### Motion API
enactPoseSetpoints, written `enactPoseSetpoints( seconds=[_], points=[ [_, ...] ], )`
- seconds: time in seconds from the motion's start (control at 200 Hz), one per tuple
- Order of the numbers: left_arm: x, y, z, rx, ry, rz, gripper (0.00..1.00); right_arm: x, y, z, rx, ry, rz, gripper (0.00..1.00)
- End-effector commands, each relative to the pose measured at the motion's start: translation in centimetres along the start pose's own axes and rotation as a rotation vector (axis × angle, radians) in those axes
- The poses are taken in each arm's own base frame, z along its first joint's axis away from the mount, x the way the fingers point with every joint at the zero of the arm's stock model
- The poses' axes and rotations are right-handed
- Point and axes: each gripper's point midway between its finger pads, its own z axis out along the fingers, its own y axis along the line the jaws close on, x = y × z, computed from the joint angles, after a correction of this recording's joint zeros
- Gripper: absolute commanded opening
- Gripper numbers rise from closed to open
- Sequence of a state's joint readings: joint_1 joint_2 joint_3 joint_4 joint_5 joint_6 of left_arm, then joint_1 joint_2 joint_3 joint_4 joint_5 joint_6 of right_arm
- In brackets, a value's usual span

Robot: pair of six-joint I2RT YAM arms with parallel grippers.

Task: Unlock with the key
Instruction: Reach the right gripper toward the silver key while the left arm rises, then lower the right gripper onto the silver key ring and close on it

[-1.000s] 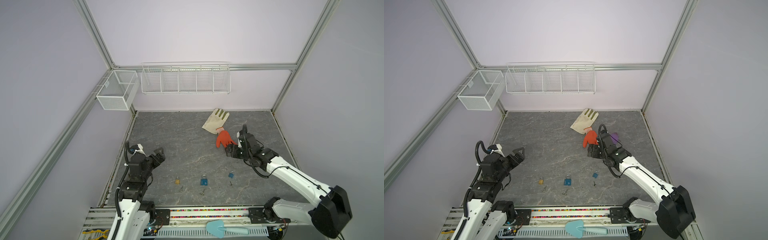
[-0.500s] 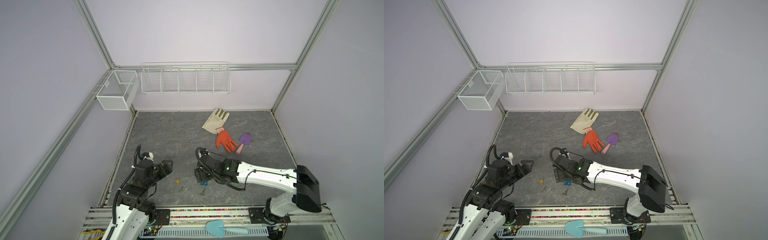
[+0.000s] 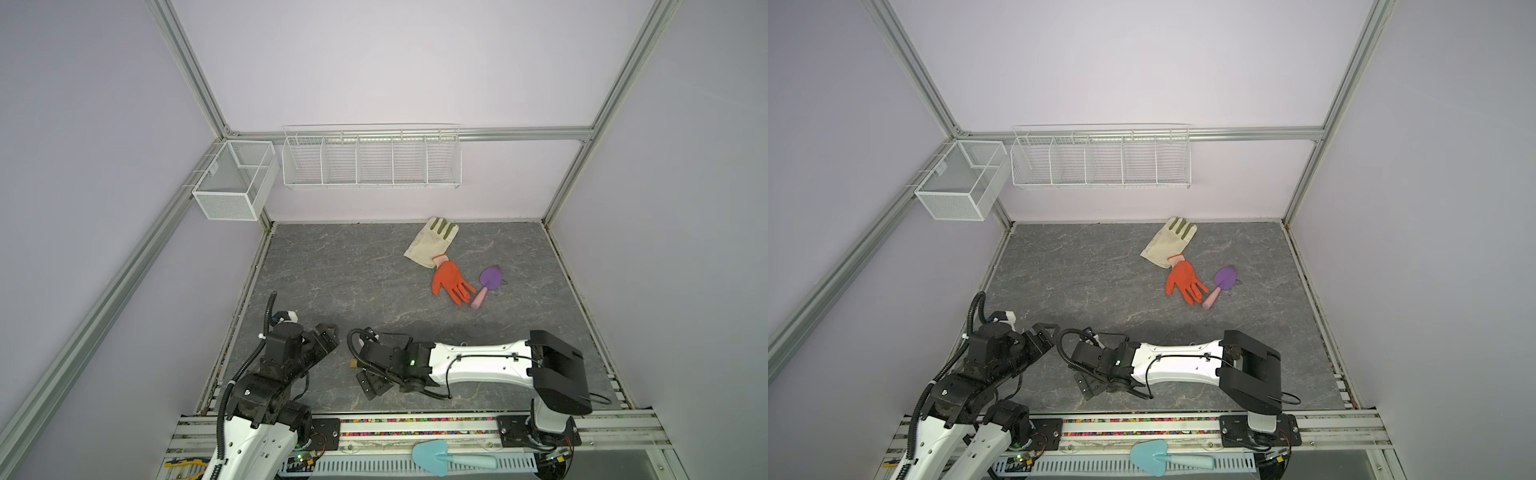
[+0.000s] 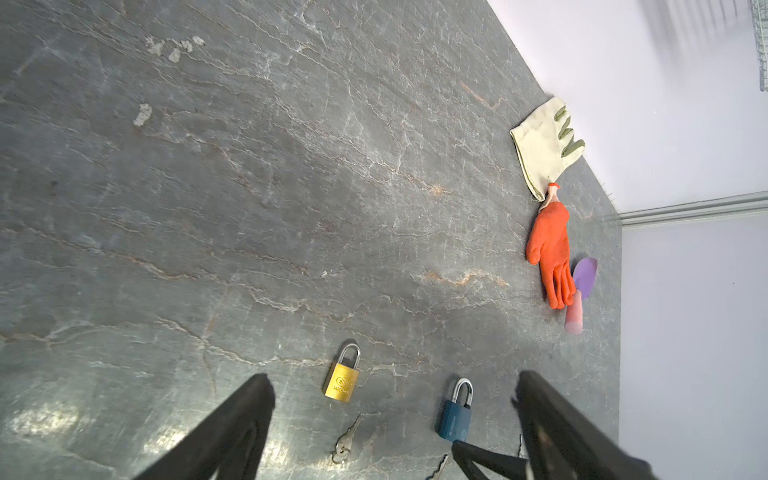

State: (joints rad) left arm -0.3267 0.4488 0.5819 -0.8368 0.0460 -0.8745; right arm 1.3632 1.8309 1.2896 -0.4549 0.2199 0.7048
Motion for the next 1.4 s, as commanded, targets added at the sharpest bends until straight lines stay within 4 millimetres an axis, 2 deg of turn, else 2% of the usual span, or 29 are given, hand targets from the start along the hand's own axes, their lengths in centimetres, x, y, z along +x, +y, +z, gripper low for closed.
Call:
enactPoseSetpoints(
  seconds=[0.0, 0.145, 0.35, 0.855, 1.394],
  points=[
    [-0.6, -0.2, -0.7, -0.009, -0.024, -0.029, 0.91, 0.4, 0.2, 0.1, 0.013, 0.037, 0.081, 0.84],
    [-1.3, 0.3, -1.2, -0.046, -0.061, -0.047, 0.91, 0.8, -0.1, 1.5, 0.073, 0.068, 0.147, 0.81],
    [-2.2, -0.1, -1.9, -0.044, -0.098, -0.037, 0.91, 0.8, 0.0, 3.0, 0.135, 0.085, 0.186, 0.80],
    [-2.5, 0.7, -2.4, -0.076, -0.126, -0.039, 0.91, 1.5, -0.6, 6.2, 0.235, 0.141, 0.164, 0.78],
    [-2.0, 1.0, -2.2, -0.064, -0.118, -0.056, 0.91, 3.3, -2.2, 4.9, 0.289, 0.198, 0.095, 0.73]
  ],
)
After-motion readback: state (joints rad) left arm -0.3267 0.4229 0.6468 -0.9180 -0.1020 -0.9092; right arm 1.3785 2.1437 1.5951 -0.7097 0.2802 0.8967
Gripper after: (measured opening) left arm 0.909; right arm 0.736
